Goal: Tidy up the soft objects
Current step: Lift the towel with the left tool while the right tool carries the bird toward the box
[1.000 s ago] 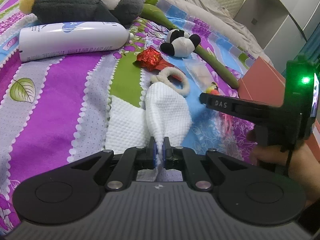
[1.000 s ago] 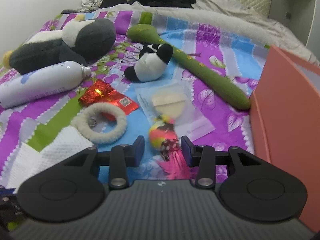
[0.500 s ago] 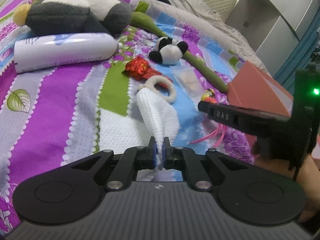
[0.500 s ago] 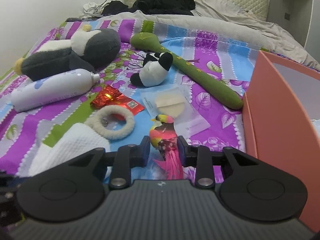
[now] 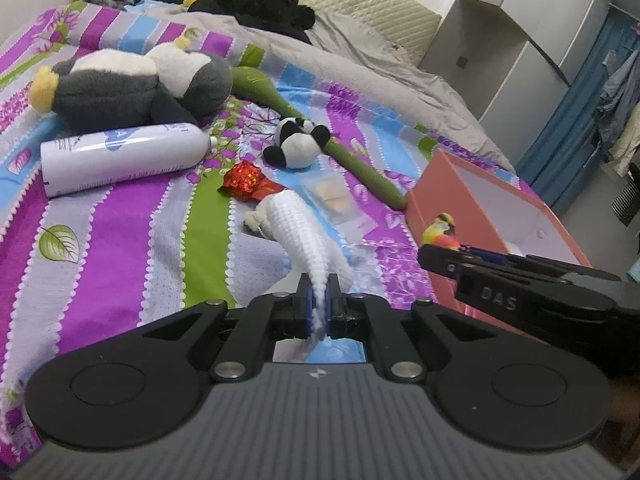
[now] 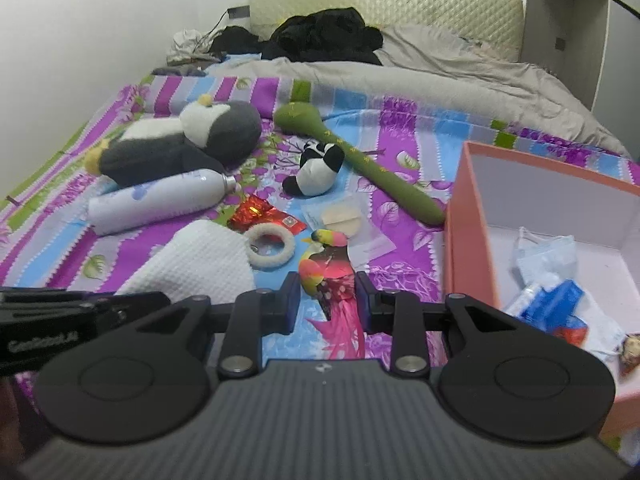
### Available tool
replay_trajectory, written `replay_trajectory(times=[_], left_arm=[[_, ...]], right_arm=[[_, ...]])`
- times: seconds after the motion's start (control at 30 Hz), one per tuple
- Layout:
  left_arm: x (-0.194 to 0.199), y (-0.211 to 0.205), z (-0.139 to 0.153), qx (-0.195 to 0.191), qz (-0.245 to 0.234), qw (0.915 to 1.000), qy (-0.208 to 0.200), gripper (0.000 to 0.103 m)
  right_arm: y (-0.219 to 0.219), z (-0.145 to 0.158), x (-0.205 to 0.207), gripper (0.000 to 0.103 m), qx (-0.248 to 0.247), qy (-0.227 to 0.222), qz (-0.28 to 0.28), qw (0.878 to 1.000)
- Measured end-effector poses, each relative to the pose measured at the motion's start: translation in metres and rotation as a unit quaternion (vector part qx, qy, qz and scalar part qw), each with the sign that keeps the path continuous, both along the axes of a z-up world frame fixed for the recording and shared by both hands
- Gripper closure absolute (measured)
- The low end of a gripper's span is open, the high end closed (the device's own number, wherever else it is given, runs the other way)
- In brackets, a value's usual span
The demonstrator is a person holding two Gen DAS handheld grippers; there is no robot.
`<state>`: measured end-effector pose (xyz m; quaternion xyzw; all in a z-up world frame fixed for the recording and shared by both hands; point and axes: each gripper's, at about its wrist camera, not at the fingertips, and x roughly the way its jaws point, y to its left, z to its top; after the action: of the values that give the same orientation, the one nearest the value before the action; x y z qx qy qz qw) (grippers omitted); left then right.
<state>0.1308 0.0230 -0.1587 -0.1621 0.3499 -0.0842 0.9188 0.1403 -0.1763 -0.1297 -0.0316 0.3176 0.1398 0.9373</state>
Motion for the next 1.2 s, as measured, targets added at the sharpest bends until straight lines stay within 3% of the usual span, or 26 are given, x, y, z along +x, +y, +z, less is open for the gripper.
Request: replay_trajectory(times=[0.53, 0.9, 1.2], left_arm=[[-0.05, -0.029, 0.056, 0.013, -0.039, 0.9991, 0.004, 0.096], [-0.059, -0.043, 0.099, 0.016, -0.05, 0.9984, -0.022, 0.096], [-0.053, -0.093, 0.111, 0.005, -0.102, 0.9945, -0.026, 0.096]], right_arm=[[-0.025, 0.045, -0.07, 0.07, 0.022, 0.012, -0.013, 1.0], [-0.047, 0.076, -0.089, 0.07, 0.036, -0.007, -0.038, 0.999], [-0.085, 0.087, -0.102, 0.07, 0.036, -0.01, -0.082, 0.996]])
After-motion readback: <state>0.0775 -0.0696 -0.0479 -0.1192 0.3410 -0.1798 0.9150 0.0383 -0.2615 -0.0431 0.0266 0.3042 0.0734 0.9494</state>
